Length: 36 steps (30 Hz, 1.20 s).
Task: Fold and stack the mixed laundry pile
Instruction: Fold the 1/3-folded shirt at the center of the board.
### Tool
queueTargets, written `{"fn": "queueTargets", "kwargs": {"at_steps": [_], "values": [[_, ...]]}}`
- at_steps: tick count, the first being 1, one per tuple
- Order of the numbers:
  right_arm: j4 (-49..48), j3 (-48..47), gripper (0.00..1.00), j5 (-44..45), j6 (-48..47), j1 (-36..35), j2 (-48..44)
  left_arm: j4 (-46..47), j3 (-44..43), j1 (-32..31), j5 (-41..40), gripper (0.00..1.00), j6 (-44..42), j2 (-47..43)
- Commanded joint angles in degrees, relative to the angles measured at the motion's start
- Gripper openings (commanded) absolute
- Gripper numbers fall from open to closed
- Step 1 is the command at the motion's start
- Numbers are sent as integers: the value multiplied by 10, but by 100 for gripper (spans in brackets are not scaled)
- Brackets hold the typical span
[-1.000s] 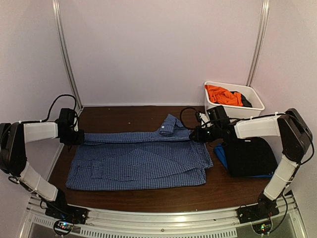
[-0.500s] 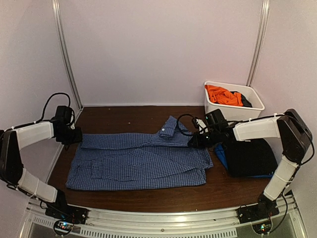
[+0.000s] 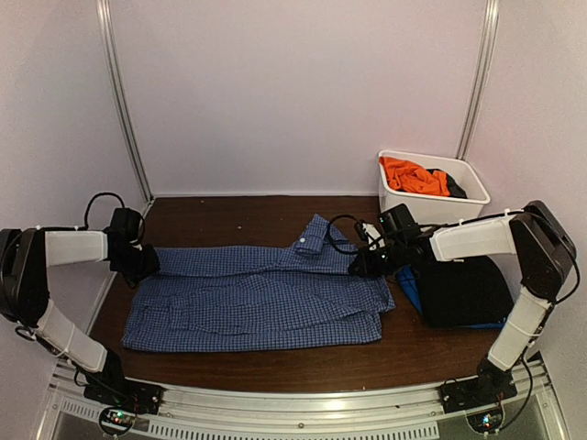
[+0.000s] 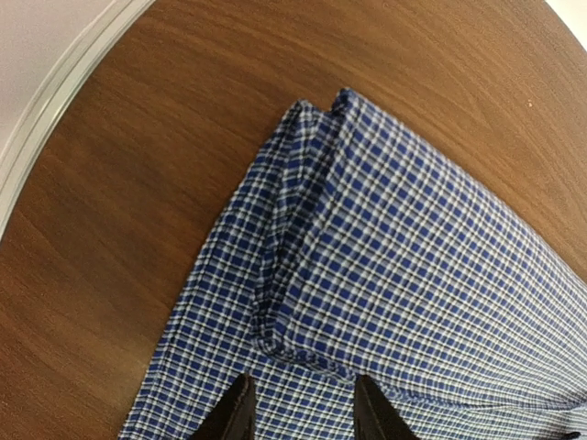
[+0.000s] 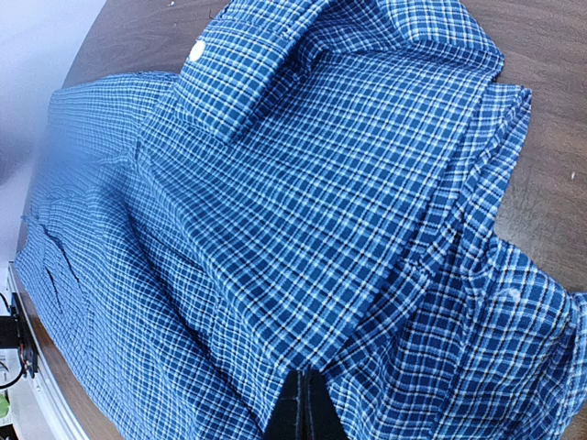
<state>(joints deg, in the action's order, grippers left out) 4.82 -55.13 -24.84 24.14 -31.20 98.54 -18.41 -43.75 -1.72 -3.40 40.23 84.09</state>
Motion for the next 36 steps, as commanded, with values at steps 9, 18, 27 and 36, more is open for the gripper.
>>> {"fn": "queueTargets", "kwargs": {"at_steps": [9,18,27,36], "values": [[14,-38,0,5,-10,1,13,31,-1,3,-19,34,92,40],[20,-44,0,6,-15,2,18,59,-1,4,-21,26,118,52],[14,-72,0,12,-16,16,29,73,-36,4,-19,0,99,71],[35,-197,0,14,-30,48,59,37,-225,11,-14,0,28,128]]}}
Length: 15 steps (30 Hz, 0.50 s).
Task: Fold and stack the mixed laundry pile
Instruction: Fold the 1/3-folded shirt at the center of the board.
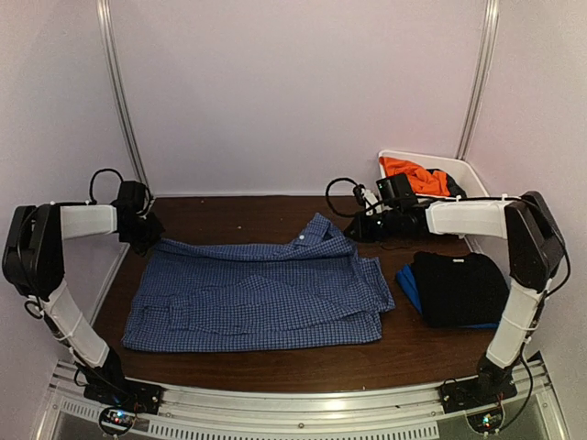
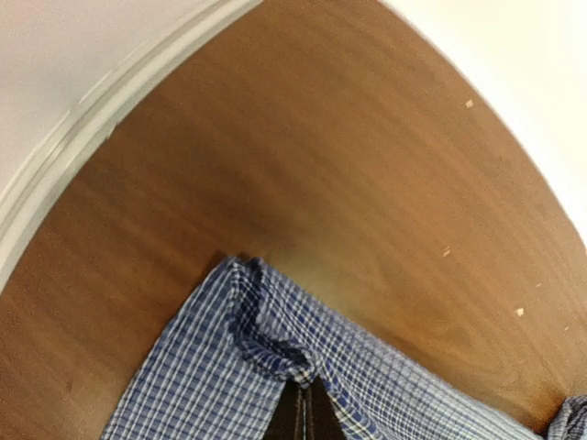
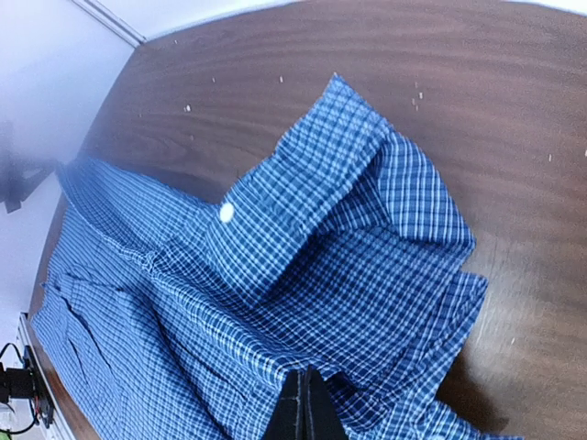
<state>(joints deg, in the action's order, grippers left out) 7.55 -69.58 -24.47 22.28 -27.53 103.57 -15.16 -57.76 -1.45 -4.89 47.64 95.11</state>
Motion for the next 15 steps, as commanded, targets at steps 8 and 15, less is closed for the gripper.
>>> {"fn": "queueTargets", "kwargs": {"at_steps": [8,15], "values": [[12,-77,0,-6,-16,20,0,-6,-144,9,38,0,-135,31],[-10,5,0,-38,-6,18,-30,-4,-35,9,44,0,-130,-11]]}}
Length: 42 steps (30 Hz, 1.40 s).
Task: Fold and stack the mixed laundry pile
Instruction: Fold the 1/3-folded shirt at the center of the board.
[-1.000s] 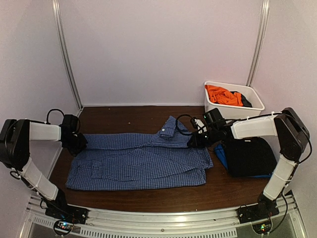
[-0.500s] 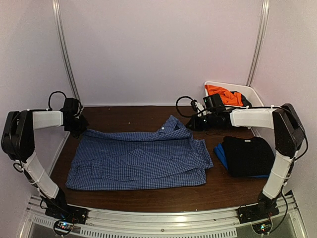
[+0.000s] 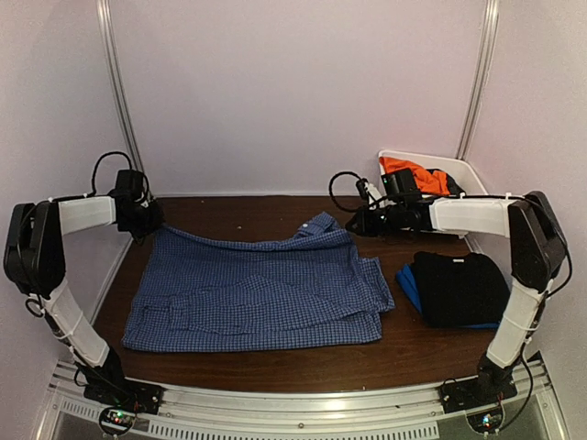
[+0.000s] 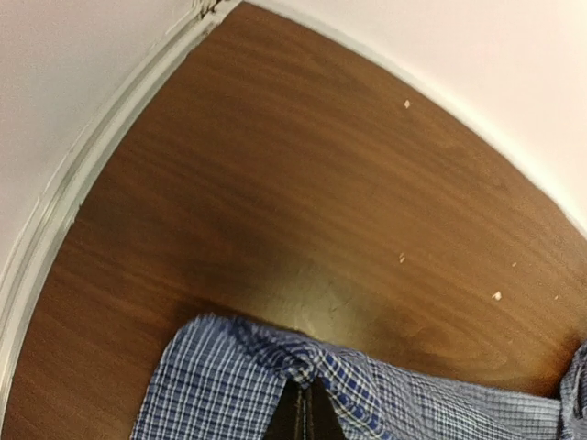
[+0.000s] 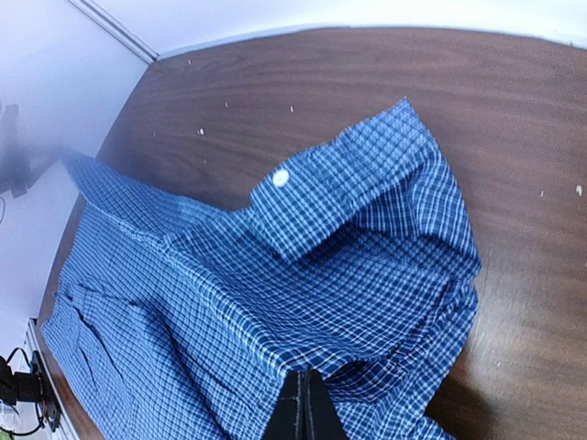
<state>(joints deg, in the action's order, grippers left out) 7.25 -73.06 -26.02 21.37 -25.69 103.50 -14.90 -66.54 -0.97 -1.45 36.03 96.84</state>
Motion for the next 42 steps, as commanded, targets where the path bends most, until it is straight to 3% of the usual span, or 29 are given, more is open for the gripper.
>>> {"fn": "queueTargets", "kwargs": {"at_steps": [1,7,17,21,25,36,42], "values": [[-7,49,0,-23,3,-1,-36,-12,68,4,7,0,-8,-35],[-6,103,0,-28,6,-6,-73,-30,131,4,-9,0,8,-84],[9,120,0,-22,-4,-18,-68,-56,132,4,-7,0,7,-98],[32,95,20,-21,-2,-24,-23,-38,136,4,10,0,13,-80],[39,93,33,-6,2,-34,-2,-33,137,4,9,0,15,-75],[34,76,42,1,17,-38,49,-27,143,4,5,0,15,-72],[29,60,39,-4,27,-37,75,-21,140,4,7,0,17,-65]]}}
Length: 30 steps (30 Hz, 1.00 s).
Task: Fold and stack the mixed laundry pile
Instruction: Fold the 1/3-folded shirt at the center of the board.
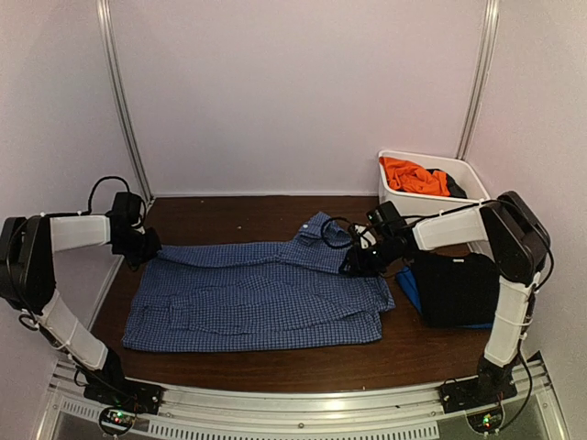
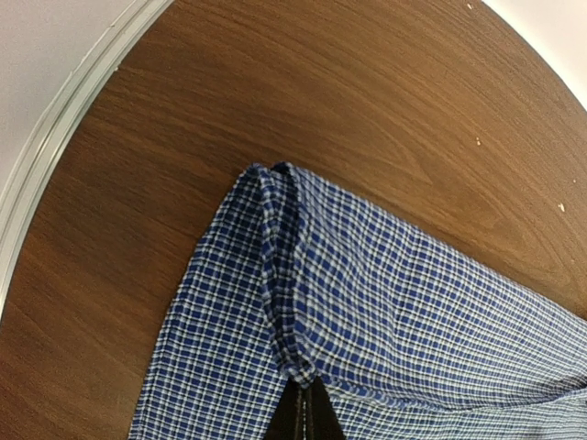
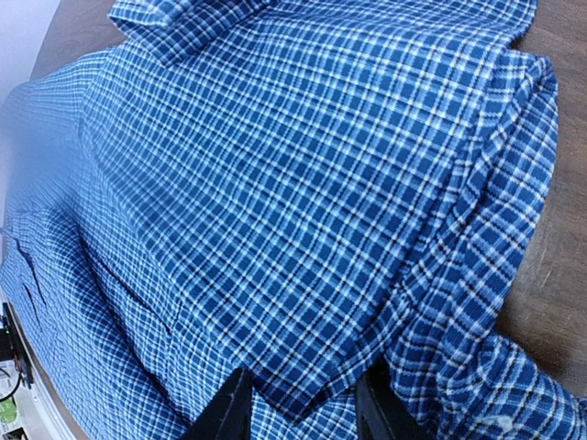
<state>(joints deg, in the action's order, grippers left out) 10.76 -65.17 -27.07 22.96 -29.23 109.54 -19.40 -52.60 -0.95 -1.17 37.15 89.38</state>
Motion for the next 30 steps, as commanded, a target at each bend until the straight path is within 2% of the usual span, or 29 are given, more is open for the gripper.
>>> {"fn": "queueTargets", "kwargs": {"at_steps": [1,4,6,8,9,20,30], "values": [[-8,-20,37,5,14,-2,17,24,0,4,5,0,7,11],[-12,-25,30,-1,17,-2,22,27,0,4,9,0,7,15],[-11,-29,18,-1,18,-2,20,29,-1,4,10,0,6,17],[-9,-32,2,1,19,-2,14,29,-2,4,11,0,4,16],[-9,-33,0,2,19,-1,10,29,-2,4,10,0,3,15],[7,-32,0,38,9,9,-61,-20,-26,18,-28,0,-14,-1],[9,9,0,38,7,11,-91,-43,-5,22,-25,0,-13,-36]]}}
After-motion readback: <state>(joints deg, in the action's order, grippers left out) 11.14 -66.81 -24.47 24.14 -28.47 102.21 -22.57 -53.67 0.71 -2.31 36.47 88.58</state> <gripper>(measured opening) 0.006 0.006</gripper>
